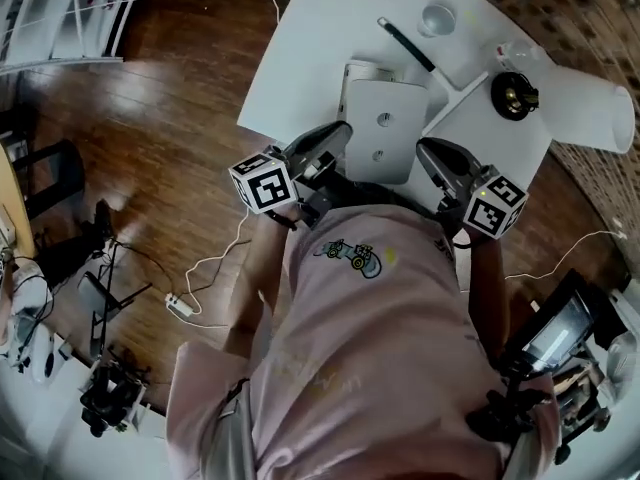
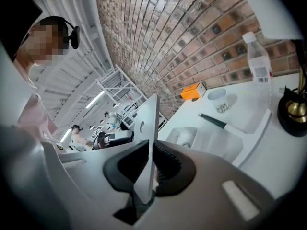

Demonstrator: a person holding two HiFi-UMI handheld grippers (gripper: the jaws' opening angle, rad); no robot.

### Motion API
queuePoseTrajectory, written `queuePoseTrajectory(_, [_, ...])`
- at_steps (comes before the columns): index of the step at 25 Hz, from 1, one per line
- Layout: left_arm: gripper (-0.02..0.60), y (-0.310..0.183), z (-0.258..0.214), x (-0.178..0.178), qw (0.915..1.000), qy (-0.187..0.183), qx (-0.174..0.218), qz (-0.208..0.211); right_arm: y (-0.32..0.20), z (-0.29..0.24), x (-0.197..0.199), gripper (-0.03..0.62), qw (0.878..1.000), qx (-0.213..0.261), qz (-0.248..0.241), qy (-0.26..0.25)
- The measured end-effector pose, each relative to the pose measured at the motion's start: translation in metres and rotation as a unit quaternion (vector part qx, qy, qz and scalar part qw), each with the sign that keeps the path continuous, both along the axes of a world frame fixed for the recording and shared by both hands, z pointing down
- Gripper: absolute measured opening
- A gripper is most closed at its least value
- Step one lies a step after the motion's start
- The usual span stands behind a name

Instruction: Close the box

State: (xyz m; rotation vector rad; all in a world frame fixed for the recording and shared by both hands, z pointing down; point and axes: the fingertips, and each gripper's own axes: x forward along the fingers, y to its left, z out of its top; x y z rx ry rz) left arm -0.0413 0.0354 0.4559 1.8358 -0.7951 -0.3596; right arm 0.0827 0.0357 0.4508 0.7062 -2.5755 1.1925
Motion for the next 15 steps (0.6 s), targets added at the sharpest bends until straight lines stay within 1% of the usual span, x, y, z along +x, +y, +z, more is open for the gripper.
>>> queuePoseTrajectory(2, [0.04, 0.02, 0.026, -0.004, 0.9987, 0.026, -0.025, -0.036, 0.008, 0.019, -0.006, 0.032, 0.999, -0.019, -0.038, 0.014])
queuePoseTrajectory(3, [0.04, 0.026, 0.037, -0.004, 0.9975, 0.031, -0.034, -0.053, 0.009, 0.029, -0.008, 0.032, 0.998, -0.029, -0.057, 0.021])
queuePoseTrajectory(4, [0.04, 0.027, 0.045, -0.007, 0.9963, 0.027, -0.041, -0.07, 0.009, 0.039, -0.009, 0.032, 0.996, -0.04, -0.073, 0.028])
queuePoseTrajectory(6, [0.04, 0.024, 0.058, -0.014, 0.9931, 0.008, -0.051, -0.105, 0.002, 0.056, -0.013, 0.032, 0.993, -0.065, -0.095, 0.032])
queuePoseTrajectory(9, [0.04, 0.014, 0.077, -0.019, 0.9866, 0.006, -0.061, -0.151, -0.018, 0.072, -0.019, 0.032, 0.99, -0.086, -0.112, 0.031])
queuePoseTrajectory(11, [0.038, 0.009, 0.084, -0.019, 0.9842, 0.001, -0.077, -0.16, -0.031, 0.079, -0.024, 0.032, 0.989, -0.091, -0.114, 0.037])
queuePoseTrajectory(15, [0.032, 0.003, 0.099, -0.017, 0.9827, -0.005, -0.122, -0.139, -0.045, 0.096, -0.03, 0.032, 0.989, -0.098, -0.104, 0.046])
